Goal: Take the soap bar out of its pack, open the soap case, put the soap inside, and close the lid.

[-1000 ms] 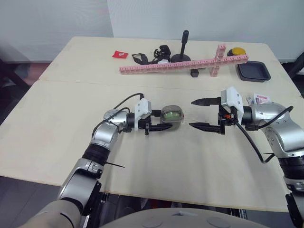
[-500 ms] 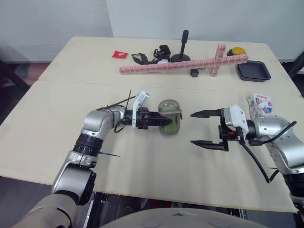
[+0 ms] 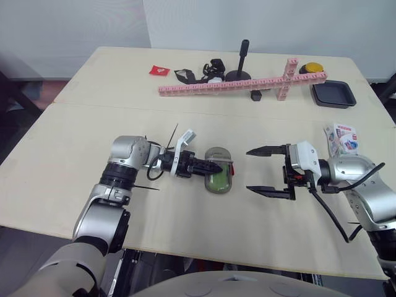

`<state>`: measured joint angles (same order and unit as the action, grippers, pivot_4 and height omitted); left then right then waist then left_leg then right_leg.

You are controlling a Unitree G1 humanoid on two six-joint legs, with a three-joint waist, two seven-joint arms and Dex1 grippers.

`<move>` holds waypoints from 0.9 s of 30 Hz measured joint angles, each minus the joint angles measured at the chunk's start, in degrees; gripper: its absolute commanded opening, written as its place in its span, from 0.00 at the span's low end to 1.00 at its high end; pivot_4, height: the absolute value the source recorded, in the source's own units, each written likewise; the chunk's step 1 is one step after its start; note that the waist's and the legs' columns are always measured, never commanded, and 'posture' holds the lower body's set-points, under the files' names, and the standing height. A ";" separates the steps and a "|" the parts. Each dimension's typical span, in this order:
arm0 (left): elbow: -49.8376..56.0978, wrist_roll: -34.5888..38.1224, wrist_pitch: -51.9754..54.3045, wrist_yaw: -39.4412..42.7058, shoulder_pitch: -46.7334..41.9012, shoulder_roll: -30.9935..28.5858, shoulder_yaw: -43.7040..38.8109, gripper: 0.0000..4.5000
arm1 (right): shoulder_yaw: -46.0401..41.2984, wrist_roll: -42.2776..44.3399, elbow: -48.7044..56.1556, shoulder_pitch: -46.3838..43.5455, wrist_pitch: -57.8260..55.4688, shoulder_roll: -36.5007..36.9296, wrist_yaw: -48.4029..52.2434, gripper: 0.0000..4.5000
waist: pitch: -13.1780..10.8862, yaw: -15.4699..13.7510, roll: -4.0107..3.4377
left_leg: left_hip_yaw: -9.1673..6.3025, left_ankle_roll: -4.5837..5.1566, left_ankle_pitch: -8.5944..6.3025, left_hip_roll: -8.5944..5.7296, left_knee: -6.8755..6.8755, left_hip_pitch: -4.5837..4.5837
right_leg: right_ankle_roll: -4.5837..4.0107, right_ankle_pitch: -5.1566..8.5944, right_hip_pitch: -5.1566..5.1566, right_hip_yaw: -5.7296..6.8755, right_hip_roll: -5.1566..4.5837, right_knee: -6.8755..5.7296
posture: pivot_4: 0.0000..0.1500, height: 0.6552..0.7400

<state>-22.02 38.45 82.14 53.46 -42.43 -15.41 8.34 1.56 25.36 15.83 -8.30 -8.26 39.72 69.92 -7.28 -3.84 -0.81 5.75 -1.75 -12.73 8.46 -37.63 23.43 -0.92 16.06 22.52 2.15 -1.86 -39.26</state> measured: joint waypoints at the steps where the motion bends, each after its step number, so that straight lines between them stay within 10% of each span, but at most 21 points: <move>1: -0.14 -0.03 -0.67 0.18 -0.35 -0.06 0.94 0.44 | 0.14 -0.21 -0.14 0.00 0.18 0.00 0.00 0.99 | 0.00 -0.04 0.00 | 0.00 0.00 0.00 0.00 0.00 -0.02 | -0.02 0.01 -0.06 0.00 -0.01 0.02 | 1.00 0.92; 9: -1.11 -1.45 -8.79 3.51 -1.46 -0.85 6.11 0.99 | 0.40 -0.90 -1.83 -0.45 0.97 -0.03 0.11 1.00 | 0.04 -0.16 -0.05 | -0.01 0.01 0.01 -0.05 -0.01 -0.05 | -0.05 0.03 -0.38 0.00 -0.07 0.12 | 1.00 0.92; 27: 13.81 -14.14 -54.38 13.28 11.57 -15.45 4.34 0.99 | -0.80 -0.28 -6.48 -1.39 -0.23 -1.37 -3.05 1.00 | -0.06 1.01 -0.01 | -0.03 0.21 0.14 -0.04 0.86 0.12 | 0.22 -0.22 0.14 0.14 0.02 0.50 | 1.00 0.92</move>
<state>-8.20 24.31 27.76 66.73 -30.86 -30.86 12.69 0.77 25.09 9.34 -9.69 -8.49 38.35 66.88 -7.34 -2.84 -0.82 5.73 -1.54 -12.59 8.43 -36.77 23.55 -0.69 15.84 22.66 2.29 -1.84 -38.76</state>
